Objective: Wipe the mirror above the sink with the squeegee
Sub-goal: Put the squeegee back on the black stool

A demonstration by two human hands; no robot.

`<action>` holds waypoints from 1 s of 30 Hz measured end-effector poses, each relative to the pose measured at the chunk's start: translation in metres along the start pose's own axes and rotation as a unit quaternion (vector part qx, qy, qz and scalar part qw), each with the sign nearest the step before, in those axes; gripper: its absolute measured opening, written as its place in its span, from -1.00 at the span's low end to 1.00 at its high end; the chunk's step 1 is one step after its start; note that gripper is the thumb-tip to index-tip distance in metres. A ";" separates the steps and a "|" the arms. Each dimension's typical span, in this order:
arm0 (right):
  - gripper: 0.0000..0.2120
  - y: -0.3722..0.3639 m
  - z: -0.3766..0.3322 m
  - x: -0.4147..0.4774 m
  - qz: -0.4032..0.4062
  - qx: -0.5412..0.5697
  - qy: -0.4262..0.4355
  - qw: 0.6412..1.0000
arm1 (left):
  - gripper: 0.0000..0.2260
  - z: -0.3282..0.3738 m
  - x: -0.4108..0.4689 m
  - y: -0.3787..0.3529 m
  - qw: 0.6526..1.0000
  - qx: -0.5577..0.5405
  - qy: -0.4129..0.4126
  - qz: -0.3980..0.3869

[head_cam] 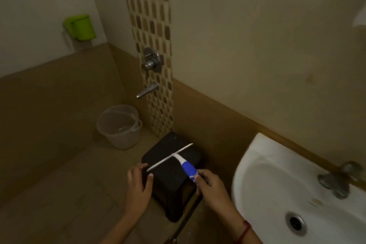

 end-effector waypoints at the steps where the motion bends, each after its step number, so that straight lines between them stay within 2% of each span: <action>1: -0.81 -0.009 0.003 0.013 -0.009 -0.004 -0.017 1.000 | -0.75 -0.007 0.012 -0.002 1.000 0.004 0.007 -0.008; 5: -0.80 -0.040 0.008 0.064 -0.019 0.032 -0.097 0.995 | -0.73 -0.031 0.064 -0.013 0.999 0.032 0.017 -0.038; 11: -0.84 -0.061 0.024 0.148 0.043 0.163 -0.182 0.969 | -0.74 -0.065 0.142 -0.056 0.993 0.070 -0.013 -0.095; 18: -0.87 -0.081 0.067 0.244 0.108 0.255 -0.206 0.939 | -0.75 -0.115 0.200 -0.115 0.979 0.116 -0.032 -0.163; 22: -0.83 -0.095 0.110 0.288 0.097 0.317 -0.268 0.905 | -0.72 -0.143 0.212 -0.140 0.969 0.144 -0.040 -0.195; 27: -0.70 -0.114 0.144 0.323 0.047 0.446 -0.285 0.847 | -0.70 -0.163 0.213 -0.166 0.964 0.140 -0.045 -0.223; 30: -0.70 -0.124 0.157 0.334 0.044 0.452 -0.287 0.843 | -0.69 -0.173 0.209 -0.177 0.963 0.136 -0.051 -0.229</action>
Point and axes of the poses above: each hand's wrist, its own x-axis towards the middle knuckle, its own y-axis out of the back of the hand, z = x × y, the point moved 1 cm from there along x, towards the middle knuckle, and after that the axes turned 11 degrees about x, right-handed, at the moved point
